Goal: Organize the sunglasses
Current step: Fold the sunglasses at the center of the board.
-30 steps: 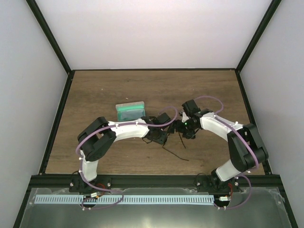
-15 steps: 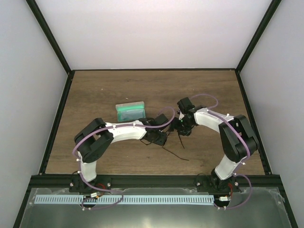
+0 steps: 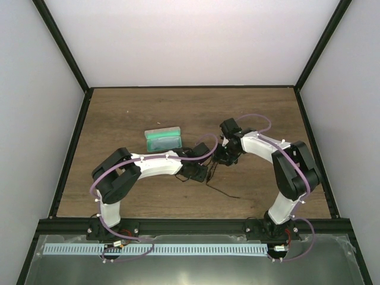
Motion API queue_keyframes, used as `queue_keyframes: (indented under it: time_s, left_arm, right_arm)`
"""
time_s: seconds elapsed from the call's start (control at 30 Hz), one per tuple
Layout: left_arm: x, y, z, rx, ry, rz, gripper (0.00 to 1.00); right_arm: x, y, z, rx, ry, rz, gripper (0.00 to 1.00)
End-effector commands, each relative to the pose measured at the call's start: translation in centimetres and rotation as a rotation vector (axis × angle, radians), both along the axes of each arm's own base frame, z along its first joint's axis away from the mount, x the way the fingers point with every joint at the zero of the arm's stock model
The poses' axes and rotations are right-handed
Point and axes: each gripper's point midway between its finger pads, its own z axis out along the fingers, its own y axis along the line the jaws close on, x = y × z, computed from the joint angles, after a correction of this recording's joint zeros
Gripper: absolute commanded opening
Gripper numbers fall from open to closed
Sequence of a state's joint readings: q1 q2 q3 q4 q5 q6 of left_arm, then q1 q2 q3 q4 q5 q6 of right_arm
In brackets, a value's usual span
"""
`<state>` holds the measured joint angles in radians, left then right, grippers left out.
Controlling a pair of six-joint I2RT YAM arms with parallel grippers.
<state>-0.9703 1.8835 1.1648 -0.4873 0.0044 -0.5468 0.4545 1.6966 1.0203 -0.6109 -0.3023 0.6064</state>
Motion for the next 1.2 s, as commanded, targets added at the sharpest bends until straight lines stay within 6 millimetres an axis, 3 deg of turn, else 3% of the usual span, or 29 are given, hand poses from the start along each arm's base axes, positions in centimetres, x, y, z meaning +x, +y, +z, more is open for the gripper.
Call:
queue_keyframes:
  time_s: [0.0,0.2,0.37,0.4,0.5,0.67,0.9,1.03,1.17]
  left_arm:
    - [-0.7,0.8,-0.3,0.020,0.019,0.007,0.38]
    - [-0.9,1.2,-0.2,0.019,0.018,0.021,0.38]
    - [-1.0,1.4,-0.4,0.024,0.020,0.027,0.38]
    - [-1.0,1.4,-0.5,0.024,0.021,0.027,0.38]
    - [-0.7,1.3,-0.5,0.023,0.017,0.032,0.38]
    - [0.5,0.5,-0.7,0.025,0.007,0.045,0.41]
    - [3.8,0.4,0.1,-0.003,-0.033,0.157,0.45]
    - [5.0,-0.1,0.3,-0.006,-0.050,0.167,0.46]
    - [5.7,-1.0,-1.1,0.010,-0.037,0.149,0.46]
  right_arm:
    - [0.9,0.5,0.3,-0.010,-0.008,0.008,0.30]
    - [2.9,1.1,1.3,-0.023,-0.046,0.022,0.33]
    - [4.9,1.9,3.7,-0.013,-0.105,0.032,0.52]
    - [5.1,2.0,4.2,-0.010,-0.112,0.034,0.61]
    - [4.7,1.8,5.8,0.003,-0.137,0.028,0.74]
    - [1.7,0.0,7.3,0.025,-0.135,-0.070,0.75]
    - [-6.7,-1.4,6.1,0.197,0.076,-0.299,0.71]
    - [-9.0,-1.8,5.3,0.231,0.145,-0.345,0.68]
    - [-11.1,-2.2,3.7,0.217,0.224,-0.356,0.62]
